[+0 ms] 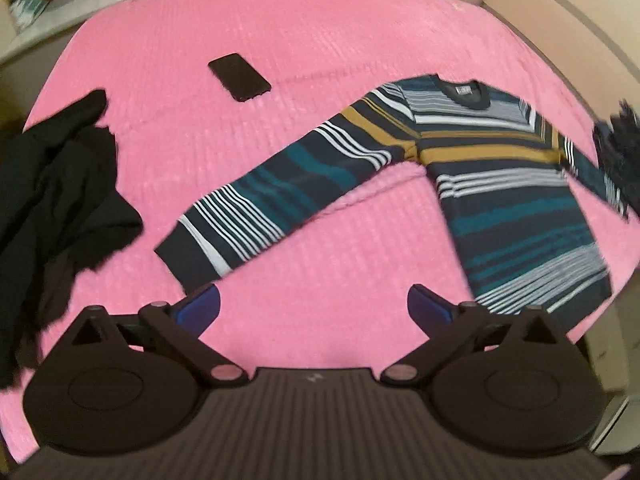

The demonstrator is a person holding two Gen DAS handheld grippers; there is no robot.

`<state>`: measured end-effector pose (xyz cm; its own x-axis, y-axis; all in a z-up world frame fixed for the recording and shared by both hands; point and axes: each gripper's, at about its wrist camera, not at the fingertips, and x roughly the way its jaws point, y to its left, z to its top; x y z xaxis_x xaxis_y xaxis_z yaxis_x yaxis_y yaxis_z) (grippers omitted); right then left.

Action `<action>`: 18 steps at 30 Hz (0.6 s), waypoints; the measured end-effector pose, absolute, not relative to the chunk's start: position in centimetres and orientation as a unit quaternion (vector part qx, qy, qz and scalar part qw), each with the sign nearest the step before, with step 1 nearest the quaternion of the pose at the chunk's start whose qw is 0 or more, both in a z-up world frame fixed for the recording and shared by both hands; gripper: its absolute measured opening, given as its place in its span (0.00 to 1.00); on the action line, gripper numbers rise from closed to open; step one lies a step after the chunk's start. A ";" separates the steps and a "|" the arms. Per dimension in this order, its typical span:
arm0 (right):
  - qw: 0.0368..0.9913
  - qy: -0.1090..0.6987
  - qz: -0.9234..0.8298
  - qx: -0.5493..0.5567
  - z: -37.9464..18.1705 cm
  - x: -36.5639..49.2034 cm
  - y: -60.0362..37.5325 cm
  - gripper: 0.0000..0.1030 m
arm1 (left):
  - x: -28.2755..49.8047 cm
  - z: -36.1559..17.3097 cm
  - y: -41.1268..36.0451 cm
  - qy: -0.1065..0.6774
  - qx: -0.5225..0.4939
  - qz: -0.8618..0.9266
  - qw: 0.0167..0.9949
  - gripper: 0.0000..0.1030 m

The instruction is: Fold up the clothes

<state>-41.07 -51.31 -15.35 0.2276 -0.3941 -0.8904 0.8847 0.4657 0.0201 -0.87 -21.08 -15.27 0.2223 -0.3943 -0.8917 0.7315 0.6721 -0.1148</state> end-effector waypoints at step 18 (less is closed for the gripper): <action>0.768 0.446 -0.381 0.256 -14.4 -42.2 -54.7 1.00 | -5.7 -9.0 -28.2 0.451 0.216 -0.323 0.804 0.96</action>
<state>-42.24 -54.72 -14.36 0.3114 -0.3570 -0.8807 0.8145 0.5777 0.0538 -5.68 -28.23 -9.04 0.3856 -0.3238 -0.8640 0.7134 0.6985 0.0566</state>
